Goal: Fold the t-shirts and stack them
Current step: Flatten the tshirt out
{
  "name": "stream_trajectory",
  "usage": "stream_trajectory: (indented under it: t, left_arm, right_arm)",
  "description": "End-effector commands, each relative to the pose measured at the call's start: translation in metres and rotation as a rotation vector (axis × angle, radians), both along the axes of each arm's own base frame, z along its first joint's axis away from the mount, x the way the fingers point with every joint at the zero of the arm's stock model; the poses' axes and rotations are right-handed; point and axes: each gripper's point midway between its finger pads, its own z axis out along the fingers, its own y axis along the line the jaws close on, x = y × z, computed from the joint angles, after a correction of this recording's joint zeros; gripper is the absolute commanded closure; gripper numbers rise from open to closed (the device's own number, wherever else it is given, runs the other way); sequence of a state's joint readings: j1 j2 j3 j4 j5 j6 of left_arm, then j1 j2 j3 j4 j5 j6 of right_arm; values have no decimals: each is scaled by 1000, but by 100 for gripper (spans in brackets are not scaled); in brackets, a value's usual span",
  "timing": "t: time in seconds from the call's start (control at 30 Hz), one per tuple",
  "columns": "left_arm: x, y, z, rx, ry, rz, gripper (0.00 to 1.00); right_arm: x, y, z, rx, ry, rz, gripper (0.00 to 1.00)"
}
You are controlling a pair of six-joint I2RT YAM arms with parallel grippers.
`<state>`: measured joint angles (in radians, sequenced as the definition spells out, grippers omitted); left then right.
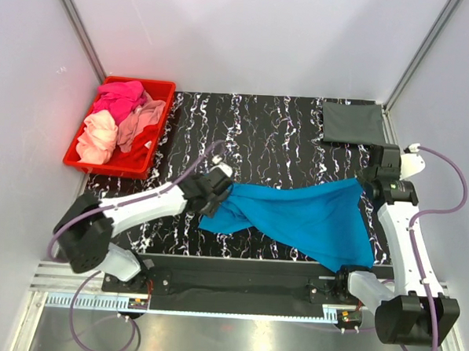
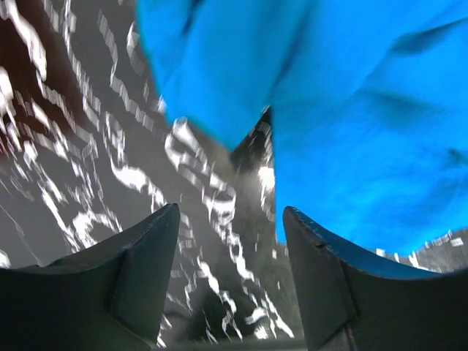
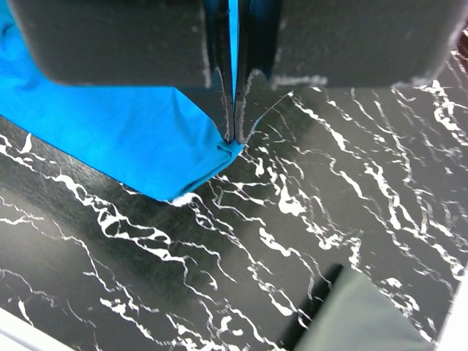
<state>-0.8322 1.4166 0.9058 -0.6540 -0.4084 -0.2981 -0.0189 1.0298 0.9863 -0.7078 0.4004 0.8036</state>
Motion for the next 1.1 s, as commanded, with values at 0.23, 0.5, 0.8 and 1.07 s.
stream_trajectory:
  t: [0.23,0.5,0.8,1.07]
  left_arm:
    - [46,-41,10,83,-241,-160,43]
    - [40,-38,-3,127,-204,-190,46]
    - [33,-14,-28,272,-133,-106,52]
    - [45,-12,-19,301,-203,-98,58]
  right_arm:
    - [9,8,-2,26,-31,51,100]
    - [10,11,-6,42,-41,70,100]
    - [14,12,-2,57,-61,82,100]
    - [15,15,-3,71,-64,104,100]
